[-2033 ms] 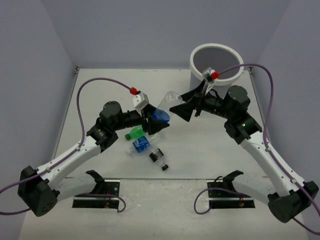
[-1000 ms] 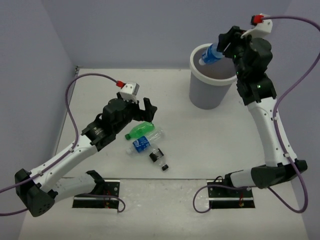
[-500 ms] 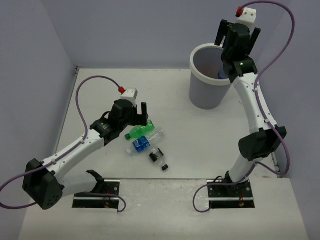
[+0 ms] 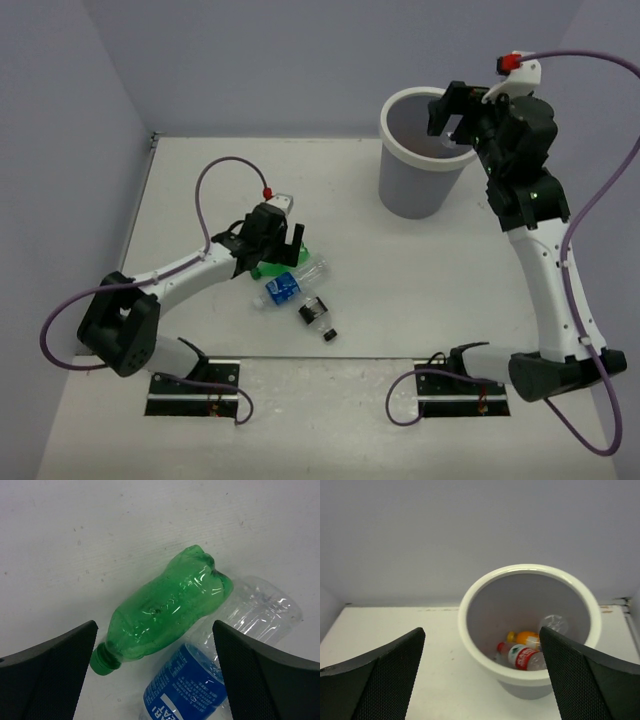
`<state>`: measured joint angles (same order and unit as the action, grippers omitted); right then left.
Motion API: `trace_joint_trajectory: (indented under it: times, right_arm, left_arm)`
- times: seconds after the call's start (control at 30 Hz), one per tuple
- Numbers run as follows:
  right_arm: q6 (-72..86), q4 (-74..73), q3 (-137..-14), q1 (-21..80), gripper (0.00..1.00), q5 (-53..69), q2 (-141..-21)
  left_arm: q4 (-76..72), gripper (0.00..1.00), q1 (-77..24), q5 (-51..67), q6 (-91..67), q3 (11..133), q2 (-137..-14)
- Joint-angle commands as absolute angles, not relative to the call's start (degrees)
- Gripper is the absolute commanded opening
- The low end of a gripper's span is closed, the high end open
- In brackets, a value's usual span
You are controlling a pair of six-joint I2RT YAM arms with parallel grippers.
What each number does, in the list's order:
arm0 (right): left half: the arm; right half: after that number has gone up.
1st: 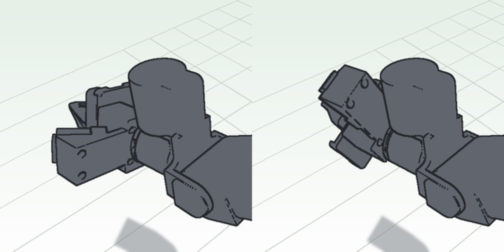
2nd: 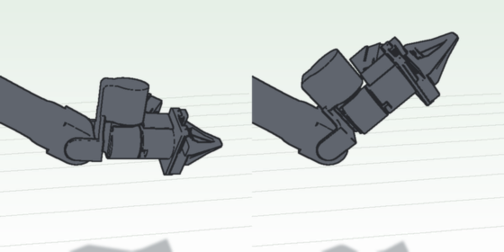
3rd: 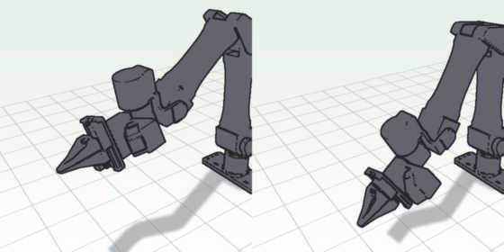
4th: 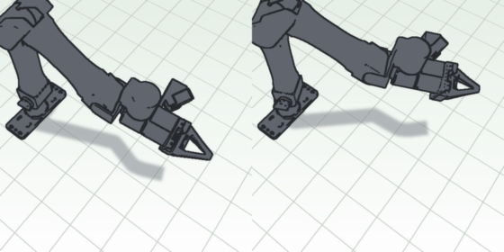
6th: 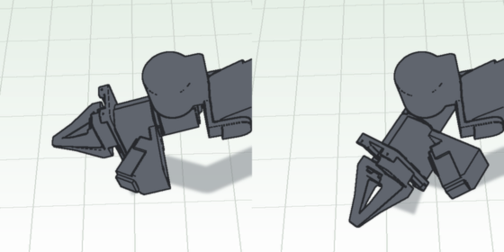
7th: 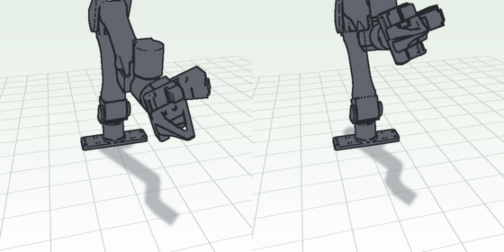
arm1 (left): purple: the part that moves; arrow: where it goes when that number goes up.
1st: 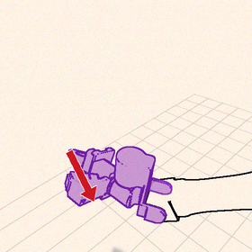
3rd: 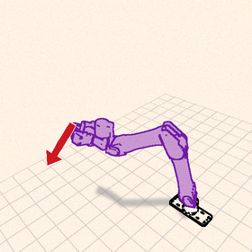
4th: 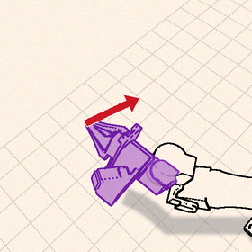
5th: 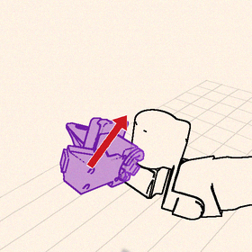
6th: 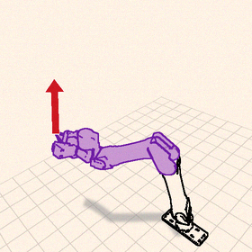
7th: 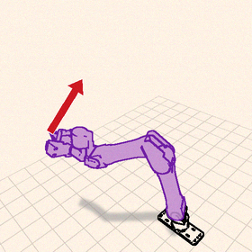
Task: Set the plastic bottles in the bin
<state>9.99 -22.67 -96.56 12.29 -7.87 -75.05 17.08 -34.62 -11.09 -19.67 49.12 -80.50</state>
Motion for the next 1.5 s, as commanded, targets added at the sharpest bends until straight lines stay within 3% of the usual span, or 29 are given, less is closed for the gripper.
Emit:
trace_joint_trajectory:
  times: [0.0,0.13,0.3,0.4,0.5,0.77,1.17,1.47]
  right_arm:
    - [15.15,-22.47,-87.37,12.13,0.99,5.87,-69.94]
    - [17.36,-19.16,-79.64,12.13,0.99,12.92,-65.02]
    - [18.86,-18.42,-75.13,12.13,0.99,13.17,-61.71]
    - [20.09,-17.59,-71.73,12.13,0.99,15.62,-60.41]
    - [21.09,-17.66,-69.47,12.17,0.99,18.50,-59.98]
    - [22.31,-15.17,-66.56,12.56,0.99,29.21,-61.76]
    - [24.03,-4.55,-66.01,22.44,0.99,36.21,-68.18]
    - [29.00,4.31,-65.39,24.70,0.96,31.73,-71.72]
  left_arm:
    - [15.38,1.00,-33.08,-12.03,-17.58,49.14,-84.10]
    - [14.66,0.93,-31.32,-11.40,-17.01,49.43,-88.47]
    - [12.44,0.76,-30.61,-9.33,-16.10,49.72,-91.83]
    - [12.47,0.51,-30.15,-9.74,-15.74,51.10,-93.14]
    - [13.09,0.37,-30.06,-10.24,-15.51,52.48,-93.73]
    - [14.01,0.28,-30.06,-13.10,-12.54,60.83,-86.66]
    - [-1.11,0.22,-32.83,21.96,-8.78,60.91,-74.10]
    - [-5.62,0.22,-37.53,28.30,-11.60,61.26,-71.98]
